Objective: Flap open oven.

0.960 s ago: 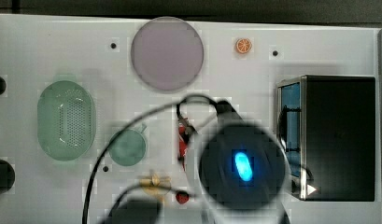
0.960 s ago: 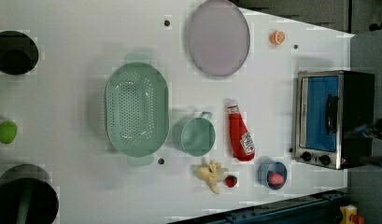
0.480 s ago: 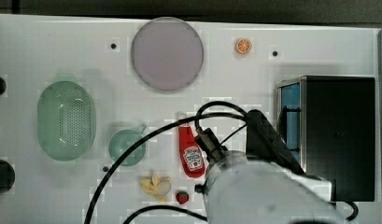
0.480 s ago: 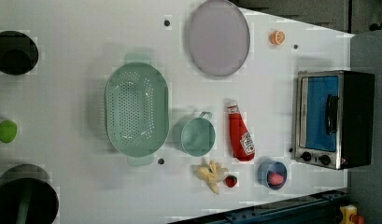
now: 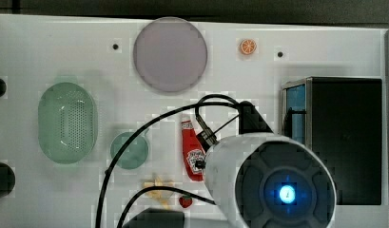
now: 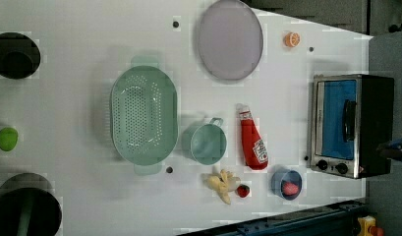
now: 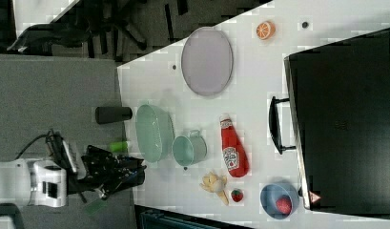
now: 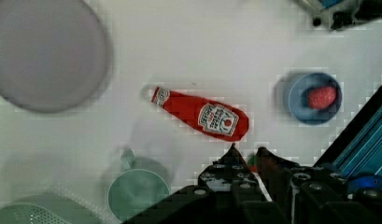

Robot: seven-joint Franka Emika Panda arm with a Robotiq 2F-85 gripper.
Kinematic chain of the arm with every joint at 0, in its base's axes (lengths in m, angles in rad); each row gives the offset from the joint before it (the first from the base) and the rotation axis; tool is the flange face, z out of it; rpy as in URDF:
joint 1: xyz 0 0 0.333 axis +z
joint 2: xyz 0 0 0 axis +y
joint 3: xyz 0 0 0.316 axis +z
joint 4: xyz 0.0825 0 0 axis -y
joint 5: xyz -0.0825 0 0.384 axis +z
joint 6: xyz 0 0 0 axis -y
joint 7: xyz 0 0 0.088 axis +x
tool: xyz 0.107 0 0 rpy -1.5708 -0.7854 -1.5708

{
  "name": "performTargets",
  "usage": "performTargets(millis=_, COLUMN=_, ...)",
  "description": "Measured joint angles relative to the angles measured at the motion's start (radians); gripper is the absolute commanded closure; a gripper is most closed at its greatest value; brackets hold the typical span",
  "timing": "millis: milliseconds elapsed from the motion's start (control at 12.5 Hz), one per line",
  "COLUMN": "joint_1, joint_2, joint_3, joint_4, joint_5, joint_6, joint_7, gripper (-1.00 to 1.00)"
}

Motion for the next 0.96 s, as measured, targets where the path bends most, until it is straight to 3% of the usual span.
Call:
performTargets(millis=400, joint_1=-0.007, joint_2=0.061, joint_3=-0.082, joint_4=-0.027, joint_5=-0.037, joint_6=0.085, joint_7=-0.116, gripper=0.65)
performTargets(millis=640, joint_1=-0.015, joint_2=0.085, joint_3=-0.12, joint_4=-0.072, joint_5=-0.099, joint_6=0.195, joint_7=-0.326, gripper=0.65)
performTargets(millis=960, joint_1=-0.023, joint_2=0.165, joint_3=-0.232, joint_4=-0.109, joint_5=-0.095, joint_6=0.356, joint_7=-0.696, gripper=0.65)
